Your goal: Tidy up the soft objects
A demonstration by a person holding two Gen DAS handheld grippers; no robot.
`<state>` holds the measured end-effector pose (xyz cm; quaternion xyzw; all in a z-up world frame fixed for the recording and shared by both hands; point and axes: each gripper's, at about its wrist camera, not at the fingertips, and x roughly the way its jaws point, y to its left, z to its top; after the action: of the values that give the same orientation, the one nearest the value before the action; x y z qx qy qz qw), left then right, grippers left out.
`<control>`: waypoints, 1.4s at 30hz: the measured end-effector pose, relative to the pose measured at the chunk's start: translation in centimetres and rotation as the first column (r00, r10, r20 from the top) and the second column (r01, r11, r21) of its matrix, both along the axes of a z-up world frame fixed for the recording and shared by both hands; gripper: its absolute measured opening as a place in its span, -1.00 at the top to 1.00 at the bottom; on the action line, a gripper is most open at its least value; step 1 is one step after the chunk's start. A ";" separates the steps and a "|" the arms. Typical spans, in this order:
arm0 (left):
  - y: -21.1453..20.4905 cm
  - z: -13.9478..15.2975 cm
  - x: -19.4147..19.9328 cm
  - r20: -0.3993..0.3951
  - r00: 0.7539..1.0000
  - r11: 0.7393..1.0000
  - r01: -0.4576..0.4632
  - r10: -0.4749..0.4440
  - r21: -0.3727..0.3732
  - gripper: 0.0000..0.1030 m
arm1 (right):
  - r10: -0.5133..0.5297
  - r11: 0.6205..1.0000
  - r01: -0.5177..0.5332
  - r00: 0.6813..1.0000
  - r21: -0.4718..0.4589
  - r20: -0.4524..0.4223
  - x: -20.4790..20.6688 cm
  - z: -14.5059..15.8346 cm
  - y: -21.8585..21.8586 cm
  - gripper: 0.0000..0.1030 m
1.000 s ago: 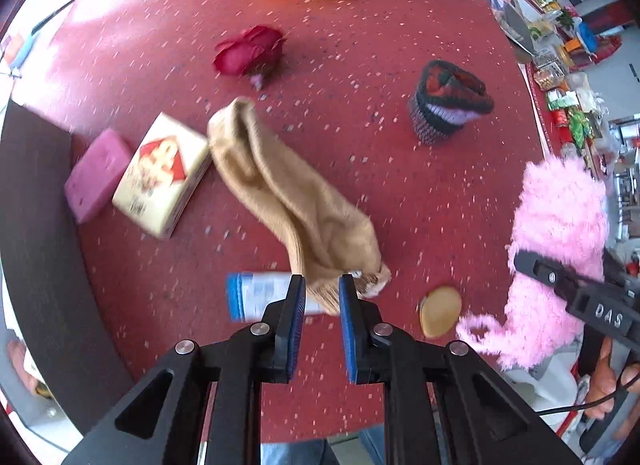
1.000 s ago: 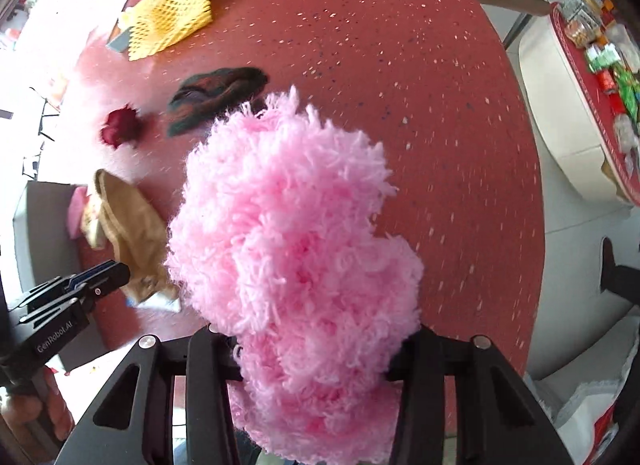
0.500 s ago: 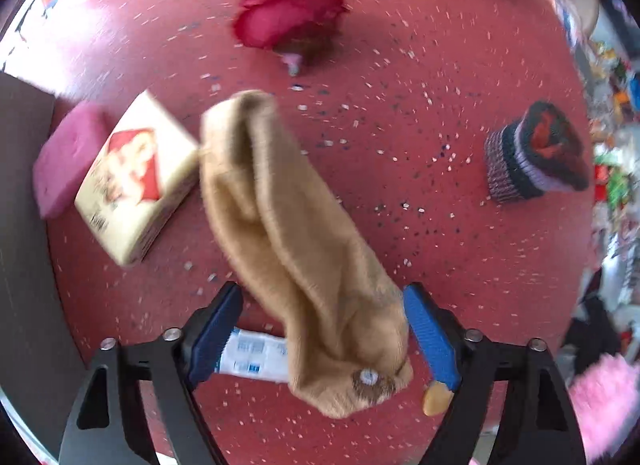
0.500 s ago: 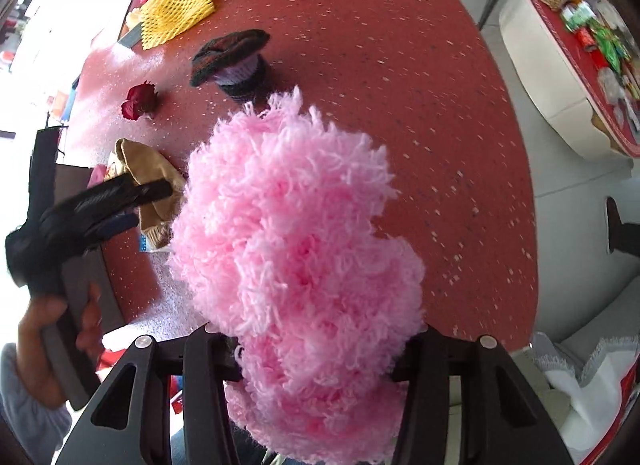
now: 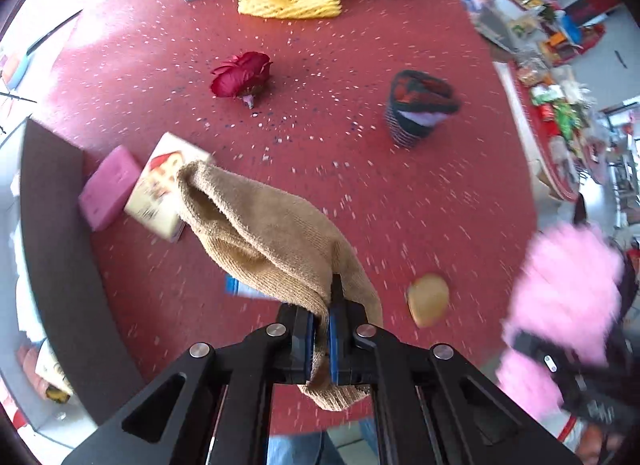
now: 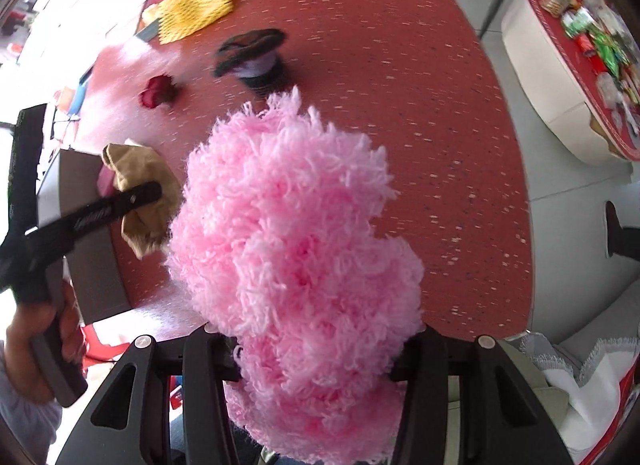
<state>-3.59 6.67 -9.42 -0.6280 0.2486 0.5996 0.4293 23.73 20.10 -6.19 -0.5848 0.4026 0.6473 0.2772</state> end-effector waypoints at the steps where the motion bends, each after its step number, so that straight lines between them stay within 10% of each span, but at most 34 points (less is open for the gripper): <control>1: -0.8 0.8 0.1 -0.004 1.000 1.000 0.007 -0.007 0.013 0.88 | 0.014 1.000 -0.014 1.000 -0.002 -0.004 -0.7 -0.1 -0.4 0.01; 19: -12.2 7.4 -6.7 -0.137 0.964 0.966 -0.208 0.230 0.155 0.88 | 0.359 0.930 -0.353 0.933 0.107 -0.041 -14.0 4.9 -6.4 0.01; 42: -24.1 6.1 -16.3 -0.193 0.826 0.848 -0.512 0.530 0.138 0.88 | 0.704 0.708 -0.690 0.706 0.148 -0.075 -30.8 7.5 -17.9 0.01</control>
<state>-19.88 -17.41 -3.34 -0.5828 0.0900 0.7701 0.2434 -7.10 2.21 1.26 -0.6356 0.1326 0.7604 0.0171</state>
